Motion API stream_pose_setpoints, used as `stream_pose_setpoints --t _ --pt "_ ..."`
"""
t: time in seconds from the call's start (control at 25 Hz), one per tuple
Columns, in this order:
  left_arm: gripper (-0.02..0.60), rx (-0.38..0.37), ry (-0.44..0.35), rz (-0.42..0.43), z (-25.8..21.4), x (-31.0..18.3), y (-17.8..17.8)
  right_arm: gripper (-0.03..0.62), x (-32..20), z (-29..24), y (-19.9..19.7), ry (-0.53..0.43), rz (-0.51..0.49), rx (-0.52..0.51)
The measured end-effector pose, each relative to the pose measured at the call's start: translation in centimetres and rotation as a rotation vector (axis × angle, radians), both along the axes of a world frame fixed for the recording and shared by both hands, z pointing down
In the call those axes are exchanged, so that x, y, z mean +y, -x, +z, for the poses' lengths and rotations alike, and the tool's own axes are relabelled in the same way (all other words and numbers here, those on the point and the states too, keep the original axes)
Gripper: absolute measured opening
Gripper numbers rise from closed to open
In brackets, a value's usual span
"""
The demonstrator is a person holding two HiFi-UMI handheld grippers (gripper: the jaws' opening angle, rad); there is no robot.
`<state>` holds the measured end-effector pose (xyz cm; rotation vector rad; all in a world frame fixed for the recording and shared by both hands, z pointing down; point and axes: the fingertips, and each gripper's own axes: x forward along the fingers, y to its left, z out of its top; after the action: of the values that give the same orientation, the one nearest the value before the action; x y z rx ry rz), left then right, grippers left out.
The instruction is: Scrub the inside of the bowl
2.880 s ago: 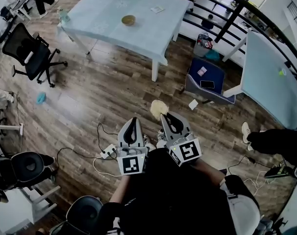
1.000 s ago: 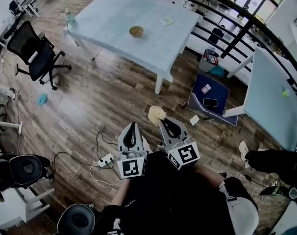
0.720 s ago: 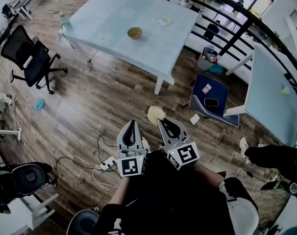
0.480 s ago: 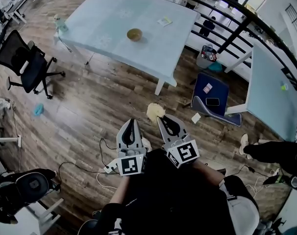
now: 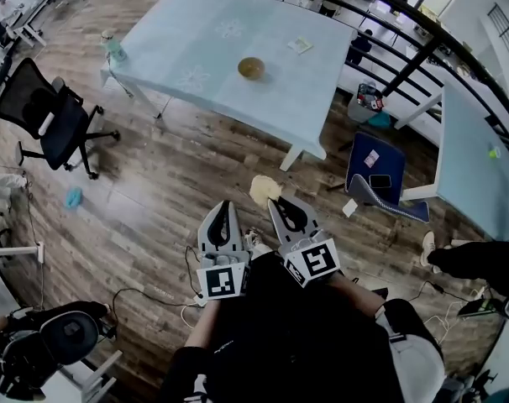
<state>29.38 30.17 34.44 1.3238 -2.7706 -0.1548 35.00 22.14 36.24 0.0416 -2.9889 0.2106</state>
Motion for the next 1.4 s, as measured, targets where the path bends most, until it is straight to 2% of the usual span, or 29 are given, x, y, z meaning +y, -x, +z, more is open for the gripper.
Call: stream_pose_setpoints --t 0.16,0.56,0.84,1.08,1.4 --pt "0.014 0.012 0.005 0.008 0.4 0.7 2.1 0.038 1.0 0.5 1.6 -0.006 -0.006 0.020" --pt "0.014 0.027 -0.008 0.052 0.7 -0.1 3.4 0.038 0.2 0.6 3.2 -0.016 0.041 0.040" --pt "0.014 0.007 -0.020 0.016 0.3 0.5 5.6 0.038 0.4 0.3 6.2 -0.017 0.013 0.015" --pt "0.014 0.030 0.001 0.000 1.0 0.4 8.9 0.038 -0.1 0.9 9.8 -0.002 -0.003 0.026" --pt "0.014 0.051 0.008 0.013 1.2 -2.9 14.0 0.038 -3.3 1.7 15.0 0.032 0.017 0.053"
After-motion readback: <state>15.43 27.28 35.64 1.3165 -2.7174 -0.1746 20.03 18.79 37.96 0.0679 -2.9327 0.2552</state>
